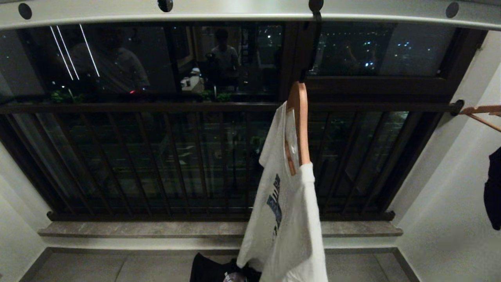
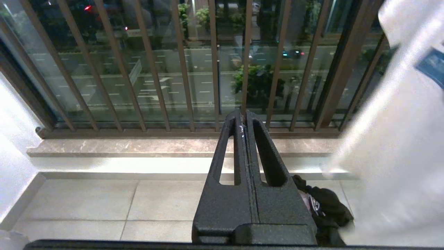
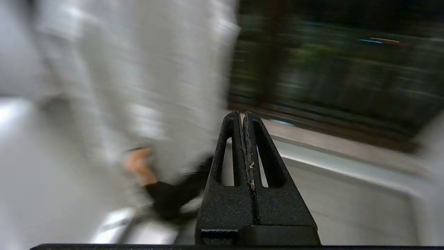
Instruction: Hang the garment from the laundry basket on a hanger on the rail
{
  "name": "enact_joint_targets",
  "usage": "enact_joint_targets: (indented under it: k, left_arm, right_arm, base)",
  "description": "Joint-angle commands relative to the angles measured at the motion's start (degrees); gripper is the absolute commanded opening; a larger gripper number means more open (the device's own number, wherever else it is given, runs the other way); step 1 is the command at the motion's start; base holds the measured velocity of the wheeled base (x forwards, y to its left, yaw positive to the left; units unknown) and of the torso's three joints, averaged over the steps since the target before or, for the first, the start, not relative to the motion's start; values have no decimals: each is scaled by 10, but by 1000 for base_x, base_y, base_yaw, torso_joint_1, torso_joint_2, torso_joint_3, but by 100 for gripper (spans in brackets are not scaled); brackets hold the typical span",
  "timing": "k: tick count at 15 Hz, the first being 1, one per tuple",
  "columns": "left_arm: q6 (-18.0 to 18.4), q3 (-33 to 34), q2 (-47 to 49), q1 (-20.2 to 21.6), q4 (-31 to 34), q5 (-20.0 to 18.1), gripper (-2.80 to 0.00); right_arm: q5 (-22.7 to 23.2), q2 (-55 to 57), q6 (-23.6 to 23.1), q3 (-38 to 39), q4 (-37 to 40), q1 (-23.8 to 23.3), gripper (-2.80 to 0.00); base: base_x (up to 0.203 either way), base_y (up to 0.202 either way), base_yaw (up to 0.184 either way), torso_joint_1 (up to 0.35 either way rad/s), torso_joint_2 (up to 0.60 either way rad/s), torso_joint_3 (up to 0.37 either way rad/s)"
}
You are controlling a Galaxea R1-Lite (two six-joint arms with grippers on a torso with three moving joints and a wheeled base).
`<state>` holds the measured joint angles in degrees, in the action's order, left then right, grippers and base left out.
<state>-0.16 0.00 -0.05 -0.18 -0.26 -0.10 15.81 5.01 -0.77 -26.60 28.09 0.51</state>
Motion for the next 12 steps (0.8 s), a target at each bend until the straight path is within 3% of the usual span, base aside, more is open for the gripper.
enact_joint_targets:
  k: [1,3,5,9,12]
  left_arm:
    - [1,1,0,0,0,0,-280]
    - [0,1,0,0,0,0,-280]
    - [-1,1,0,0,0,0,-280]
    - [-1,1,0,0,0,0,-280]
    - [-1,1,0,0,0,0,-280]
  right_arm:
    - [-57,-39,-6,88,-75,-5,-280]
    - [-96,-46,-13,189,-195,-8,-280]
    - [-120,-50,-9,242,-263,-9,-280]
    - [-144,-50,9,245,-266,-10,-280]
    - [-171,-50,-15,264,-278,-10,-280]
  base:
    - [0,0,0,0,0,0]
    - [0,0,0,0,0,0]
    - [0,0,0,0,0,0]
    - [0,0,0,0,0,0]
    - [0,0,0,0,0,0]
